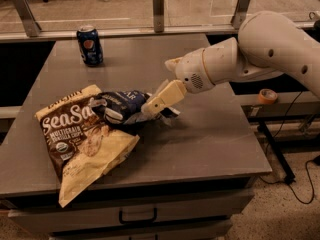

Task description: Move blue chip bag near brown chip bag

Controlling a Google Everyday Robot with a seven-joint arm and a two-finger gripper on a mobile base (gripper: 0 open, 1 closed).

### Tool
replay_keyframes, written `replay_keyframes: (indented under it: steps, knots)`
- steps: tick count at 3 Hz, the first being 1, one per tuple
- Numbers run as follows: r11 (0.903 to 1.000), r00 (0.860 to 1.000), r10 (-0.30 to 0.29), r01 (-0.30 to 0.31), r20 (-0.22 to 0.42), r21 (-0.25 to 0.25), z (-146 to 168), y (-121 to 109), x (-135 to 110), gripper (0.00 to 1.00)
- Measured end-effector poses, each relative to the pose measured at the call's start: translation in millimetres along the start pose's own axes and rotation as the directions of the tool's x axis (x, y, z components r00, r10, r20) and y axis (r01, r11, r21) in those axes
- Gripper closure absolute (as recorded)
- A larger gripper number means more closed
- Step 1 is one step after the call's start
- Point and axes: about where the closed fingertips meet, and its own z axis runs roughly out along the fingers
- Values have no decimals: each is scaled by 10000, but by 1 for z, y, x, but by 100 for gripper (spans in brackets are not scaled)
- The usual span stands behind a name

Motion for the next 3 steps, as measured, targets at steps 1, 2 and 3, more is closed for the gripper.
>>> replay_keyframes:
  steps: [1, 2, 3]
  knots:
    - [9959, 9991, 332, -308, -262, 854, -30, -10, 13, 0]
    - [9763, 9949, 758, -606, -661, 2077, -73, -19, 30, 0]
    - [9726, 9943, 798, -621, -710, 2239, -79, -19, 31, 0]
